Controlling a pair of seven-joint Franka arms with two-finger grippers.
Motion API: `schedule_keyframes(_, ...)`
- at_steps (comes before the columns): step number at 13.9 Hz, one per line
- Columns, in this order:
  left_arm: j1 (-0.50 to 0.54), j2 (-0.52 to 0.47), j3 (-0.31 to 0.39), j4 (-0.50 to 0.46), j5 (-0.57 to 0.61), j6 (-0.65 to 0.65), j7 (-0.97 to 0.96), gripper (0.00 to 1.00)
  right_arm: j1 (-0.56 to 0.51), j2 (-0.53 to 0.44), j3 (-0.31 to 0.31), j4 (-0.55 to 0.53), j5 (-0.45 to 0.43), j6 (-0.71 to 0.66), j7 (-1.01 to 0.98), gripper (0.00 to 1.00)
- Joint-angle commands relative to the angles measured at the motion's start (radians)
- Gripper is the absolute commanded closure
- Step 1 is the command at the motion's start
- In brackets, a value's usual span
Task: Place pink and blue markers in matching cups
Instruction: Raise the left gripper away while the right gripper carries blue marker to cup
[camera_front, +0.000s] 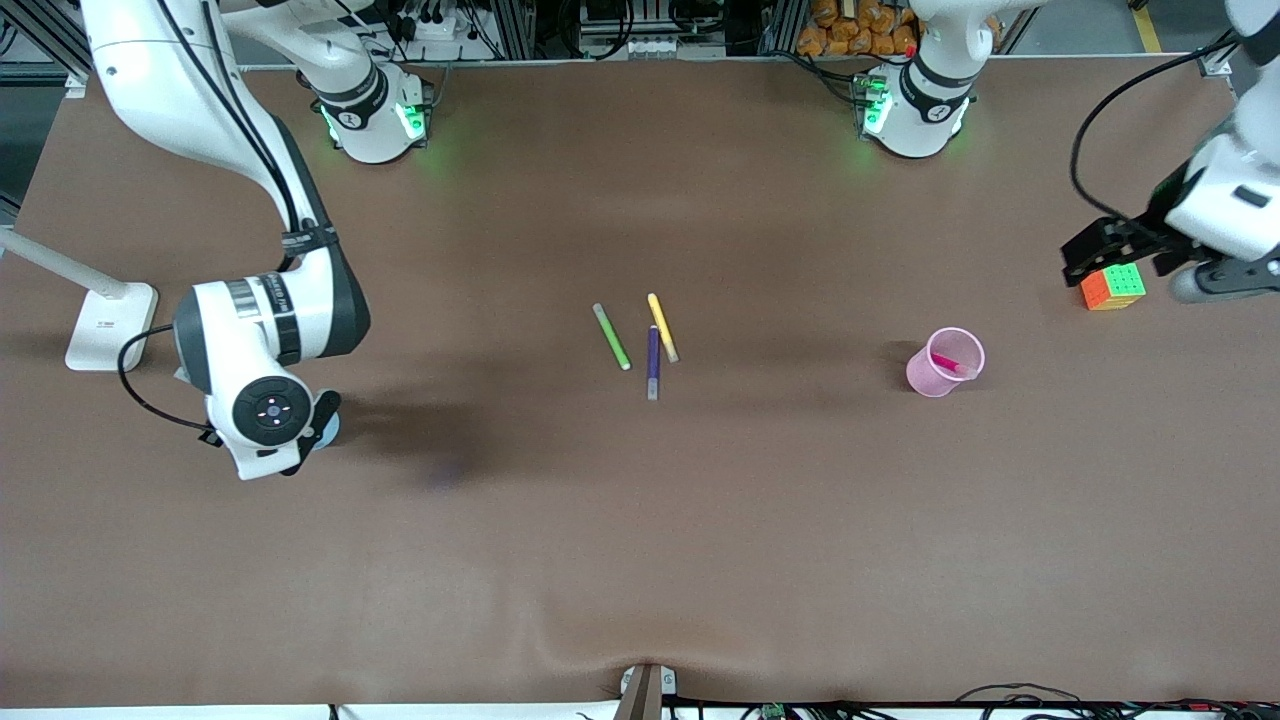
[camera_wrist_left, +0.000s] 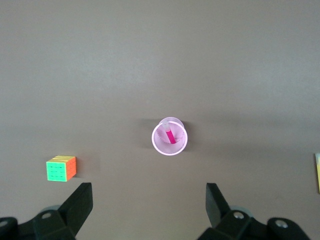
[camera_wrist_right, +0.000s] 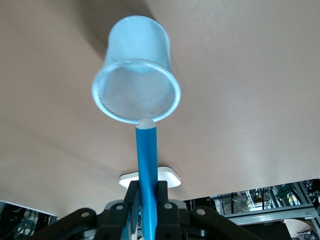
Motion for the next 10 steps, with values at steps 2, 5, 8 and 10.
schedule_keyframes(2, 0.020, 0.004, 0.004, 0.088, -0.022, -0.086, 0.059, 0.00, -0.044, -0.011, 0.021, -0.069, -0.028, 0.101, -0.011, 1.00)
schedule_keyframes(5, 0.019, 0.004, 0.000, 0.115, -0.021, -0.131, 0.056, 0.00, -0.044, -0.006, 0.021, -0.097, -0.025, 0.142, -0.005, 1.00)
schedule_keyframes(8, 0.016, 0.004, -0.005, 0.115, -0.021, -0.136, 0.059, 0.00, -0.041, 0.003, 0.023, -0.120, -0.023, 0.179, 0.009, 1.00)
schedule_keyframes(10, 0.016, 0.004, -0.011, 0.115, -0.021, -0.136, 0.062, 0.00, -0.035, 0.006, 0.023, -0.141, -0.017, 0.199, 0.037, 1.00)
